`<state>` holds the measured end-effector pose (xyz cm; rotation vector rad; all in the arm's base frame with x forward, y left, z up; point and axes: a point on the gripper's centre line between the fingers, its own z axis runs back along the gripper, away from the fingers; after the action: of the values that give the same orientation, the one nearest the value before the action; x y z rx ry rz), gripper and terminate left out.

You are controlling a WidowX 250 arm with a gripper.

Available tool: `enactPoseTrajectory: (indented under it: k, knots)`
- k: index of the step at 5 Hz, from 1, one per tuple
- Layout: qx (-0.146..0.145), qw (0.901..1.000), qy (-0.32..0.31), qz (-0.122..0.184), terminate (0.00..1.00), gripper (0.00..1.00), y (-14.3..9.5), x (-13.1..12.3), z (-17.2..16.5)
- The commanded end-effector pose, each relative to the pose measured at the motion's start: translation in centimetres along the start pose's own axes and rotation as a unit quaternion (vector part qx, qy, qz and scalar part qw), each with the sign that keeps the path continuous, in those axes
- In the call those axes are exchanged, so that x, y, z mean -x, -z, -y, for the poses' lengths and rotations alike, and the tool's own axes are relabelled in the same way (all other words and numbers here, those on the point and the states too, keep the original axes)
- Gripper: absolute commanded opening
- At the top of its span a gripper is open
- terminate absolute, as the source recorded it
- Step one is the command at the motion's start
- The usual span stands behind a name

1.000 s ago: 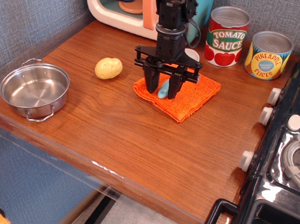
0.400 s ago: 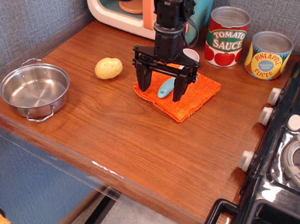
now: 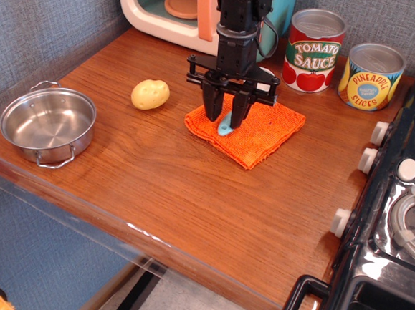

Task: Move the spoon from the cloth to the left of the potato.

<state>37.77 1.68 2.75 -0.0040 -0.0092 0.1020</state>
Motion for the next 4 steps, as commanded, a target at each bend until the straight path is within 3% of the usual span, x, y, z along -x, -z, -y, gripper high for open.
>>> enactPoseTrajectory:
  k: [1, 4]
  knots:
    - [-0.006, 0.9999, -0.004, 0.015, 0.00, 1.00, -1.05, -0.96, -0.48]
    - [-0.007, 0.9998, 0.000, 0.017, 0.00, 1.00, -1.04, -0.78, -0.41]
